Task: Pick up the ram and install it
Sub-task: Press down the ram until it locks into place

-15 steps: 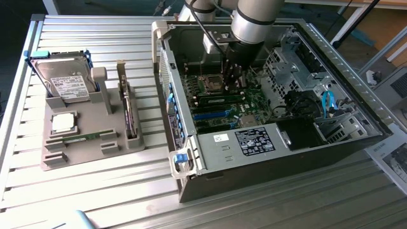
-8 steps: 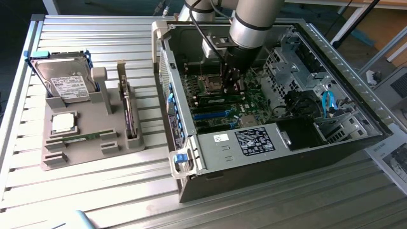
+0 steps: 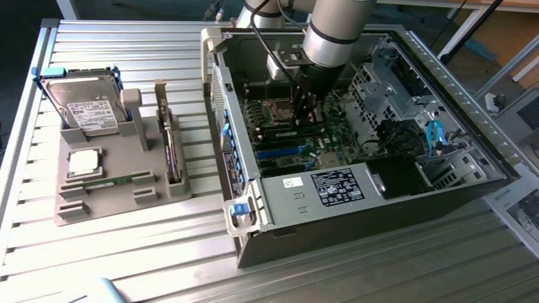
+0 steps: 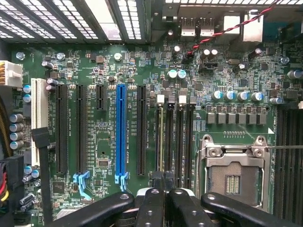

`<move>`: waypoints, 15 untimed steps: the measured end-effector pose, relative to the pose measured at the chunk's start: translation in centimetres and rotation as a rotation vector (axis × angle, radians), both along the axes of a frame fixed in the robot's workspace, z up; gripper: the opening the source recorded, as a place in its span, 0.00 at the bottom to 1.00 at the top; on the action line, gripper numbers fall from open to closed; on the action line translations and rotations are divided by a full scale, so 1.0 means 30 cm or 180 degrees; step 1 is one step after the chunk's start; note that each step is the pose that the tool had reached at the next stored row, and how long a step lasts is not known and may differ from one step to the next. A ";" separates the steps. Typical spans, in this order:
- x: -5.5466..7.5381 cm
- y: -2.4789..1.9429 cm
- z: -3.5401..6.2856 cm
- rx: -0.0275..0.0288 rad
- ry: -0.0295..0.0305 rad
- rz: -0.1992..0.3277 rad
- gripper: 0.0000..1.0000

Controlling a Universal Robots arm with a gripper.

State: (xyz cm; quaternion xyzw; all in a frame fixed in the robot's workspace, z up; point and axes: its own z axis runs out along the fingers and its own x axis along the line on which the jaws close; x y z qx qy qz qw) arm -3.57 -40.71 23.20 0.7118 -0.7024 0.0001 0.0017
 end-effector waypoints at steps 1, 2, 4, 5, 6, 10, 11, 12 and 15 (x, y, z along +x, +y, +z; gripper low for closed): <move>0.000 0.000 -0.002 0.0000 0.0000 0.0000 0.10; 0.000 0.000 -0.004 0.0000 0.0001 0.0000 0.10; 0.000 0.000 -0.009 0.0001 0.0001 0.0000 0.10; 0.000 0.000 -0.012 0.0001 0.0001 0.0000 0.10; 0.000 0.000 -0.015 0.0000 0.0003 0.0000 0.10; -0.001 -0.002 -0.020 0.0002 0.0005 0.0000 0.10; -0.001 -0.002 -0.020 0.0002 0.0005 0.0000 0.10; -0.001 -0.003 -0.019 0.0002 0.0005 0.0000 0.10; 0.001 0.001 0.011 0.0016 -0.0009 0.0001 0.10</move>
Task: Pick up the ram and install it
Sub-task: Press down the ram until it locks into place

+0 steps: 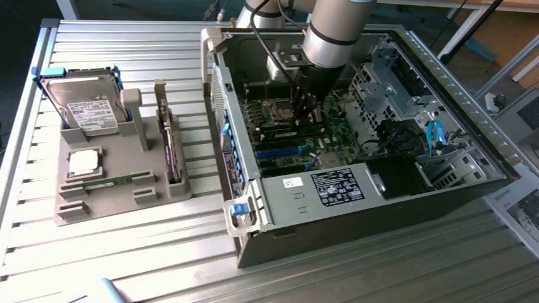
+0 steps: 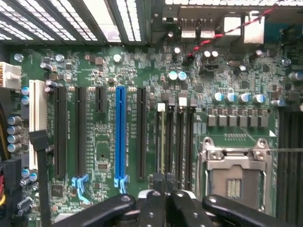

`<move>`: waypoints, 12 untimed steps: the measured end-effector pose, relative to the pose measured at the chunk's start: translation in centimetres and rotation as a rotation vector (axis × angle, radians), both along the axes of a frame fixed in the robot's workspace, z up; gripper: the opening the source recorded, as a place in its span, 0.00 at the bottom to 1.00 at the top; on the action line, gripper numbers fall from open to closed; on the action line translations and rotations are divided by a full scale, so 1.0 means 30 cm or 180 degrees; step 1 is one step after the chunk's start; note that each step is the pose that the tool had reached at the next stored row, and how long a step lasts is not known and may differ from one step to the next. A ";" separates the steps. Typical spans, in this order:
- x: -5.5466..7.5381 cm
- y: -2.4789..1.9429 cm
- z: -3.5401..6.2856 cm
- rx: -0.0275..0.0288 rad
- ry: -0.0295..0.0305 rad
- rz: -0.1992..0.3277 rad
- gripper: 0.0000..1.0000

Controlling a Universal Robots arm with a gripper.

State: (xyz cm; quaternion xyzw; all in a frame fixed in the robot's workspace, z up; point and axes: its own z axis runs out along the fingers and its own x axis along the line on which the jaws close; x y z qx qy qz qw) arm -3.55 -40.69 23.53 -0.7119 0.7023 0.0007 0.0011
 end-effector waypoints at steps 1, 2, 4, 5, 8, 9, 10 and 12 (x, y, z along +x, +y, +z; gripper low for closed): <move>0.000 0.000 0.013 -0.0004 0.0002 0.0000 0.10; -0.001 -0.001 0.026 -0.0007 0.0003 -0.0001 0.10; -0.001 -0.001 0.054 -0.0006 0.0001 -0.0001 0.10; -0.001 0.000 0.081 -0.0006 0.0001 -0.0001 0.10; -0.001 0.000 0.144 -0.0006 0.0000 -0.0001 0.10; -0.001 -0.001 0.163 -0.0006 0.0000 -0.0001 0.10; -0.001 -0.001 0.179 -0.0006 0.0000 -0.0001 0.10; -0.001 -0.001 0.206 -0.0006 0.0000 -0.0001 0.10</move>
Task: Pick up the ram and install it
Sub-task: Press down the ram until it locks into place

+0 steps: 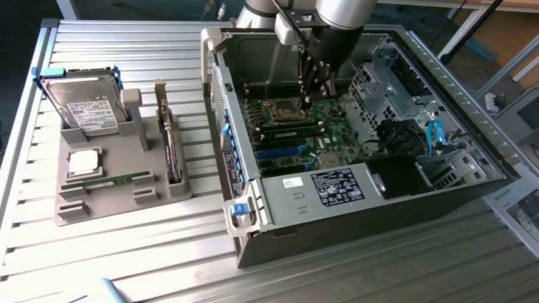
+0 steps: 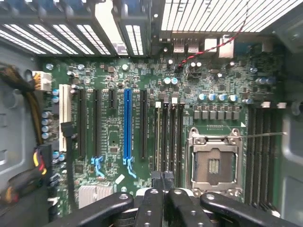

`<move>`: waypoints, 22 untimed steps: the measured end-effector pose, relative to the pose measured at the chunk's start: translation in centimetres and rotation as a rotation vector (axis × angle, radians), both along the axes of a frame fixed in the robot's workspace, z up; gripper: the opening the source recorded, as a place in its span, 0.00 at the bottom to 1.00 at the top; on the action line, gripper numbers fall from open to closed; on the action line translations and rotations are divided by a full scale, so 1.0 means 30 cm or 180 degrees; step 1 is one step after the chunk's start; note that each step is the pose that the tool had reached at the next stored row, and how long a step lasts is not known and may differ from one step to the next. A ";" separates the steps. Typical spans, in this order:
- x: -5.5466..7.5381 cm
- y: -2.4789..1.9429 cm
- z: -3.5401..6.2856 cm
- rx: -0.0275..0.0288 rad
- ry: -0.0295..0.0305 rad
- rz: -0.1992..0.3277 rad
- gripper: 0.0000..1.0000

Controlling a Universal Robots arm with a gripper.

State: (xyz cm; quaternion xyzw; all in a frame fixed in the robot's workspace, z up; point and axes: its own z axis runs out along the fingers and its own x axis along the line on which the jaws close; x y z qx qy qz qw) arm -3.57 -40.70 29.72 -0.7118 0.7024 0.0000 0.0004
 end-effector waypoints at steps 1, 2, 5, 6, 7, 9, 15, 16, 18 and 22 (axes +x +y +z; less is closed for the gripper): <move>0.000 0.000 0.008 0.0000 0.0000 0.0000 0.10; 0.000 0.000 0.008 0.0000 -0.0001 0.0000 0.10; 0.000 0.000 0.009 0.0000 0.0000 0.0000 0.10; 0.000 0.000 0.009 0.0000 0.0000 -0.0003 0.10; 0.002 0.000 0.009 -0.0001 0.0000 -0.0004 0.10; 0.025 0.000 0.008 -0.0001 0.0000 -0.0005 0.10; 0.134 0.000 0.006 -0.0002 0.0000 -0.0005 0.10; 0.149 0.000 0.006 -0.0003 0.0000 -0.0005 0.10; 0.175 0.000 0.005 -0.0002 0.0000 -0.0005 0.10; 0.205 0.000 0.004 -0.0002 0.0000 -0.0005 0.10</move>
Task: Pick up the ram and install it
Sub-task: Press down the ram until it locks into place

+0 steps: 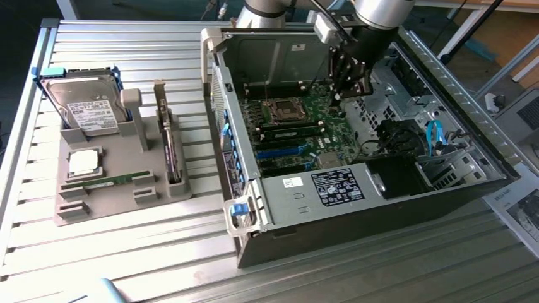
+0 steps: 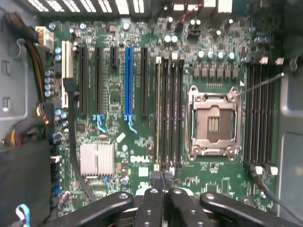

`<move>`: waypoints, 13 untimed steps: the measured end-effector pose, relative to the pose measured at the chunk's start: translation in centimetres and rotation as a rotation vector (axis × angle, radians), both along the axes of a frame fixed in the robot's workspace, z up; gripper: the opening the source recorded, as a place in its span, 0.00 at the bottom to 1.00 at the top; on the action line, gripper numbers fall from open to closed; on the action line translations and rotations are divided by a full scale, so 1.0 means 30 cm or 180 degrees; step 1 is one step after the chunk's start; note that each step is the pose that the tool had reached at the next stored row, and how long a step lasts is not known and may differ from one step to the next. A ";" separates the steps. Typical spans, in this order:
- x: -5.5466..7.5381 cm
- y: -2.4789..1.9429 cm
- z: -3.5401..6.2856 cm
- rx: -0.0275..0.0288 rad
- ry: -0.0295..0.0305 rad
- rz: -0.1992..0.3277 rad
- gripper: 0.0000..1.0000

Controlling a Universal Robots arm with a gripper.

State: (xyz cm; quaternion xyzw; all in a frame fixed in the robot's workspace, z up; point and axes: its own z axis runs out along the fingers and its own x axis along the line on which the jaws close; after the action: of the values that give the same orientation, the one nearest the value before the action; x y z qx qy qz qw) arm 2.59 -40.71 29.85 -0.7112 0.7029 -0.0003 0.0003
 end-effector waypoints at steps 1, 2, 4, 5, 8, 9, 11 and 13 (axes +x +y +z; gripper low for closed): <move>0.010 0.000 0.000 0.0000 0.0000 0.0000 0.10; 0.018 0.000 0.000 -0.0001 0.0000 0.0000 0.10; 0.018 0.000 0.000 0.0000 0.0000 -0.0001 0.10; 0.018 0.000 0.000 0.0000 0.0000 0.0000 0.10; 0.018 0.000 0.000 0.0000 0.0000 0.0000 0.10; 0.018 0.000 0.000 0.0000 0.0000 -0.0016 0.10; 0.018 0.000 -0.002 -0.0001 0.0000 -0.0206 0.10; 0.018 0.000 -0.005 -0.0002 0.0000 -0.0405 0.10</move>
State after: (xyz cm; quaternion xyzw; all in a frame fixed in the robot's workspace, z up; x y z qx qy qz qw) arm 3.13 -40.71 29.71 -0.6651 0.7468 -0.0005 0.0000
